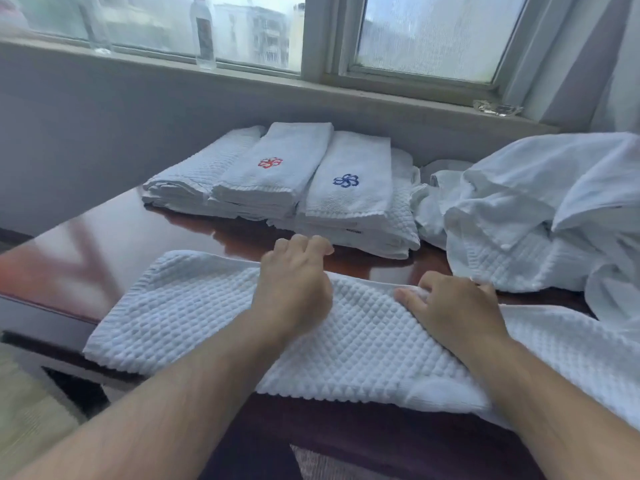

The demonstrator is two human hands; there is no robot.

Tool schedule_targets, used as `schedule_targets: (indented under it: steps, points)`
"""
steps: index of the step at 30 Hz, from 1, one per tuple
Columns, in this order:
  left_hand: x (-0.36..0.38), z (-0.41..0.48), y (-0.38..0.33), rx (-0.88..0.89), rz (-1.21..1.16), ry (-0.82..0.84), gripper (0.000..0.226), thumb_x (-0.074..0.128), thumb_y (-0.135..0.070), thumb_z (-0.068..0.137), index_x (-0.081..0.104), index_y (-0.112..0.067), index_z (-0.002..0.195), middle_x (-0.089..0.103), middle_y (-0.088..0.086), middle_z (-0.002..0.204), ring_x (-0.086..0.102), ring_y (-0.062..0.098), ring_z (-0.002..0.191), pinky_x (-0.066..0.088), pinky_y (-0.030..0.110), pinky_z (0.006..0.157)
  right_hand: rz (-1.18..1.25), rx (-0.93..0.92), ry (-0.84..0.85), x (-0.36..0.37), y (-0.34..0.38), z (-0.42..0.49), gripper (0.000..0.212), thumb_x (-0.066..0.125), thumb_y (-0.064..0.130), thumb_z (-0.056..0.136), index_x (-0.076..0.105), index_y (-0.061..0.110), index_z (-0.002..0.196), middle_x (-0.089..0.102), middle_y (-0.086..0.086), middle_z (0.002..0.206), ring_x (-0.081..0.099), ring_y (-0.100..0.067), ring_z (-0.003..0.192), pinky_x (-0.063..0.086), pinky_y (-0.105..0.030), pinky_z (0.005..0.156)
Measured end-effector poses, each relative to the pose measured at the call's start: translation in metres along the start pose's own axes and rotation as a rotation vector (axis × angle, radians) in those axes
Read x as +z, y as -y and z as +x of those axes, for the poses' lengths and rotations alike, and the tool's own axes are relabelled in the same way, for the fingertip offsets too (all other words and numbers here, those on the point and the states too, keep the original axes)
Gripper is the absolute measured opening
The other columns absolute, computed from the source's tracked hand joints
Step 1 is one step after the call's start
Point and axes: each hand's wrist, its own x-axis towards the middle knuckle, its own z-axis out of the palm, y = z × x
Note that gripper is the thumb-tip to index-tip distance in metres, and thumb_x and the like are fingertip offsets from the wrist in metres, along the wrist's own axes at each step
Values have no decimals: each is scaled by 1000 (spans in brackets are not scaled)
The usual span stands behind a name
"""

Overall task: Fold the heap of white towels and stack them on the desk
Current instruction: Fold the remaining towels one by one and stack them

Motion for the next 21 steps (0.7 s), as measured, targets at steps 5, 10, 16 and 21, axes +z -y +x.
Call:
schedule_targets:
  steps: [5, 10, 16, 21]
  points:
    - [37, -21, -53, 164, -8, 311, 61, 24, -62, 100, 23, -36, 155, 22, -3, 164, 9, 18, 151, 1, 42, 122, 94, 99, -66, -2, -72, -9, 66, 24, 81, 84, 54, 25, 64, 58, 10, 59, 52, -6, 64, 29, -38, 83]
    - [44, 1, -42, 308, 87, 393, 73, 11, -79, 90, 15, -45, 155, 11, -9, 167, 0, 10, 154, -5, 45, 125, 132, 101, -34, -4, -123, -28, 43, 44, 68, 87, 54, 28, 74, 61, 11, 66, 53, -2, 69, 27, -32, 84]
    - [40, 25, -44, 416, 156, 507, 66, 12, -70, 95, 8, -45, 156, 1, -10, 168, -8, 8, 153, -9, 44, 124, -52, 111, -204, -9, -127, -21, 41, 54, 66, 91, 60, 26, 89, 66, 10, 80, 61, -18, 79, 37, -41, 87]
    - [57, 9, -120, 484, -73, 398, 60, 13, -57, 100, 29, -39, 154, 22, -10, 165, 9, 11, 152, 6, 39, 124, -51, 236, -198, -15, -175, -35, 56, 42, 80, 85, 57, 28, 72, 60, 14, 70, 56, -11, 73, 28, -37, 83]
